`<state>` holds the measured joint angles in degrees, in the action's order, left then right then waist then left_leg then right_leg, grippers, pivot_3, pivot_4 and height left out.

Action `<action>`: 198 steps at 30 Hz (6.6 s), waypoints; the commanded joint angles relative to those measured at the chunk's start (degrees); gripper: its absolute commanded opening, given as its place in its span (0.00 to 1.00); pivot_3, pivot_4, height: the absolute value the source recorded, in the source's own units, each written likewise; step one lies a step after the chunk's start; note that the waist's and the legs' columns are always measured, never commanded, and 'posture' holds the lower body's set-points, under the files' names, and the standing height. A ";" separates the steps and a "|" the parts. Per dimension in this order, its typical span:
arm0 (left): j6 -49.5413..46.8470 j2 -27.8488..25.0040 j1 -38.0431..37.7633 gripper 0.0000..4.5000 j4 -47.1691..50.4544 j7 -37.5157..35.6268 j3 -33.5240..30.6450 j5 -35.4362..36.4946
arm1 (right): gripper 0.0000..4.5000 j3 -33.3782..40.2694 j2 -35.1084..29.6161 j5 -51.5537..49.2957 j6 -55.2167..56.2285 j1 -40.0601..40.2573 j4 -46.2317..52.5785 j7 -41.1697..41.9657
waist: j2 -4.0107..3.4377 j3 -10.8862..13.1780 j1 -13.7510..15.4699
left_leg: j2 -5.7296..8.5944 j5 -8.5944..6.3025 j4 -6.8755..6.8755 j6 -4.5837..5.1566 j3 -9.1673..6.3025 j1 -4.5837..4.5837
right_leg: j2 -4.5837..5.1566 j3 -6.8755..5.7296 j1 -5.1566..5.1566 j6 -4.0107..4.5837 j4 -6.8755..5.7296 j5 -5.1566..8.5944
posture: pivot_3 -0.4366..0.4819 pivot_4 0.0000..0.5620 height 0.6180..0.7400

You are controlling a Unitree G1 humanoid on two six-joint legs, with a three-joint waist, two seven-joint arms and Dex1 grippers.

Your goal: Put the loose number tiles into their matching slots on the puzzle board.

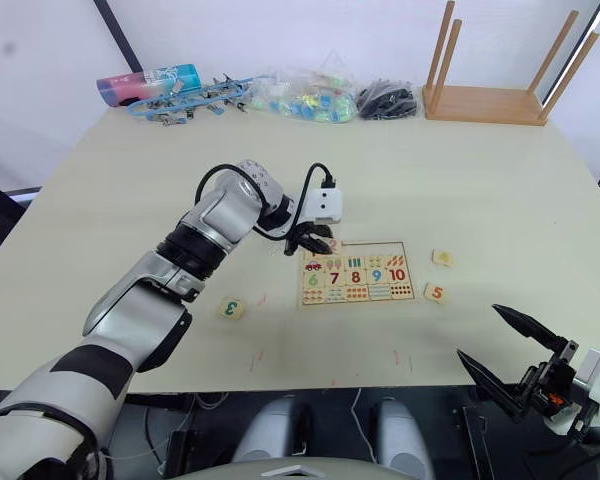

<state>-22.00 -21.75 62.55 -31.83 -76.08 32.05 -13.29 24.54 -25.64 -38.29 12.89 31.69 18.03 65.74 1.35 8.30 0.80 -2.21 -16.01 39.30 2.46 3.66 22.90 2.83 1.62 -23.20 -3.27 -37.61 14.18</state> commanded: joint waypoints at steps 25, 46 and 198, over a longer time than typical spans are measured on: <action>2.57 1.71 2.11 0.23 -2.65 0.84 -1.24 -1.01 | 1.00 0.98 -0.18 0.34 2.19 0.64 1.11 -0.83 | 0.00 0.00 0.00 | 0.00 0.00 0.00 0.00 -0.01 0.01 | 0.00 0.00 0.00 -0.02 0.00 -0.01 | 0.48 0.27 0.98; 3.09 0.37 4.70 0.97 -3.80 -1.95 -4.34 1.89 | 1.00 0.55 0.23 0.77 3.04 0.51 -0.06 -0.65 | 0.02 0.01 0.01 | 0.00 0.00 0.00 0.00 -0.01 0.01 | 0.00 -0.01 0.00 -0.02 -0.01 -0.01 | 0.48 0.27 0.98; 26.07 -19.07 -77.69 0.99 29.71 4.40 -56.83 41.48 | 1.00 7.19 -8.73 -0.52 -3.89 -7.94 -18.98 7.17 | -0.09 -0.10 -0.01 | -0.37 -0.02 -0.16 -0.02 0.25 -0.25 | 0.33 -0.09 0.09 0.22 0.18 0.11 | 0.48 0.27 0.98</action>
<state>2.66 -39.74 -15.63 -2.07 -71.01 -24.27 28.12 30.80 -33.78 -38.17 8.96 23.76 -2.09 72.43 1.26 8.20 0.80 -2.58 -16.02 39.14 2.44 3.91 22.65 3.16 1.53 -23.10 -3.05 -37.43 14.29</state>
